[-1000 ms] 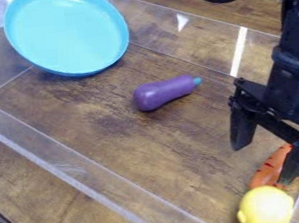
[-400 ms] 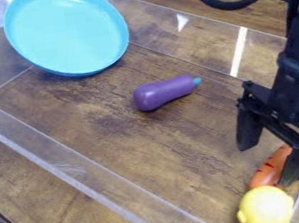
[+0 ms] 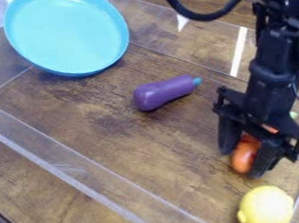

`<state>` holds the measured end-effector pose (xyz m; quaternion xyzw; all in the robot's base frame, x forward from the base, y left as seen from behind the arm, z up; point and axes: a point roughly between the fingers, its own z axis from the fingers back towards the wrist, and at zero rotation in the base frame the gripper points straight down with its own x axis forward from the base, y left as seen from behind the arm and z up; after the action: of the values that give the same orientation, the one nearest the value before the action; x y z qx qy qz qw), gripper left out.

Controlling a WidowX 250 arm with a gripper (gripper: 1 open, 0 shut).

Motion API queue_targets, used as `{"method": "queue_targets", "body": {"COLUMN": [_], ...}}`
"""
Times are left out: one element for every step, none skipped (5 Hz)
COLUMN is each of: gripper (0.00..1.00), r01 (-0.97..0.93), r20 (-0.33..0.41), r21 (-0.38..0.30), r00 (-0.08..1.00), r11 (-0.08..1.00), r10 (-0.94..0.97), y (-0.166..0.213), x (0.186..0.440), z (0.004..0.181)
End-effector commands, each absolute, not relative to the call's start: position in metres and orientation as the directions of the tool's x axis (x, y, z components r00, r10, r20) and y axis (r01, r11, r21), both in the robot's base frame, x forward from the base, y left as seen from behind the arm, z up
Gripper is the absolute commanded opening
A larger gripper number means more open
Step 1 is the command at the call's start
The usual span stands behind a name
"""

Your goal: Move the carrot to the left side

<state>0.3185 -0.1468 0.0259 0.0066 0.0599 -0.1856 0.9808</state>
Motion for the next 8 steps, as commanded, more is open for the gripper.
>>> {"method": "queue_targets", "body": {"gripper": [0.0, 0.0, 0.0, 0.0, 0.0, 1.0, 0.0, 0.0], "r01": [0.314, 0.357, 0.402, 0.463, 0.484, 0.506, 0.524, 0.54], "r20": [-0.042, -0.027, -0.013, -0.013, -0.024, -0.038, -0.051, -0.058], "r21": [0.007, 0.022, 0.043, 0.068, 0.067, 0.065, 0.064, 0.077], "r00": [0.949, 0.934, 0.915, 0.886, 0.875, 0.862, 0.852, 0.842], "r11": [0.95, 0.934, 0.914, 0.884, 0.872, 0.86, 0.85, 0.838], "r10": [-0.313, -0.356, -0.402, -0.463, -0.484, -0.505, -0.521, -0.537], "y": [-0.148, -0.154, -0.158, -0.156, -0.153, -0.15, -0.156, -0.163], "x": [0.331, 0.331, 0.329, 0.327, 0.328, 0.329, 0.332, 0.337], "z": [0.063, 0.084, 0.114, 0.123, 0.111, 0.098, 0.078, 0.063]}}
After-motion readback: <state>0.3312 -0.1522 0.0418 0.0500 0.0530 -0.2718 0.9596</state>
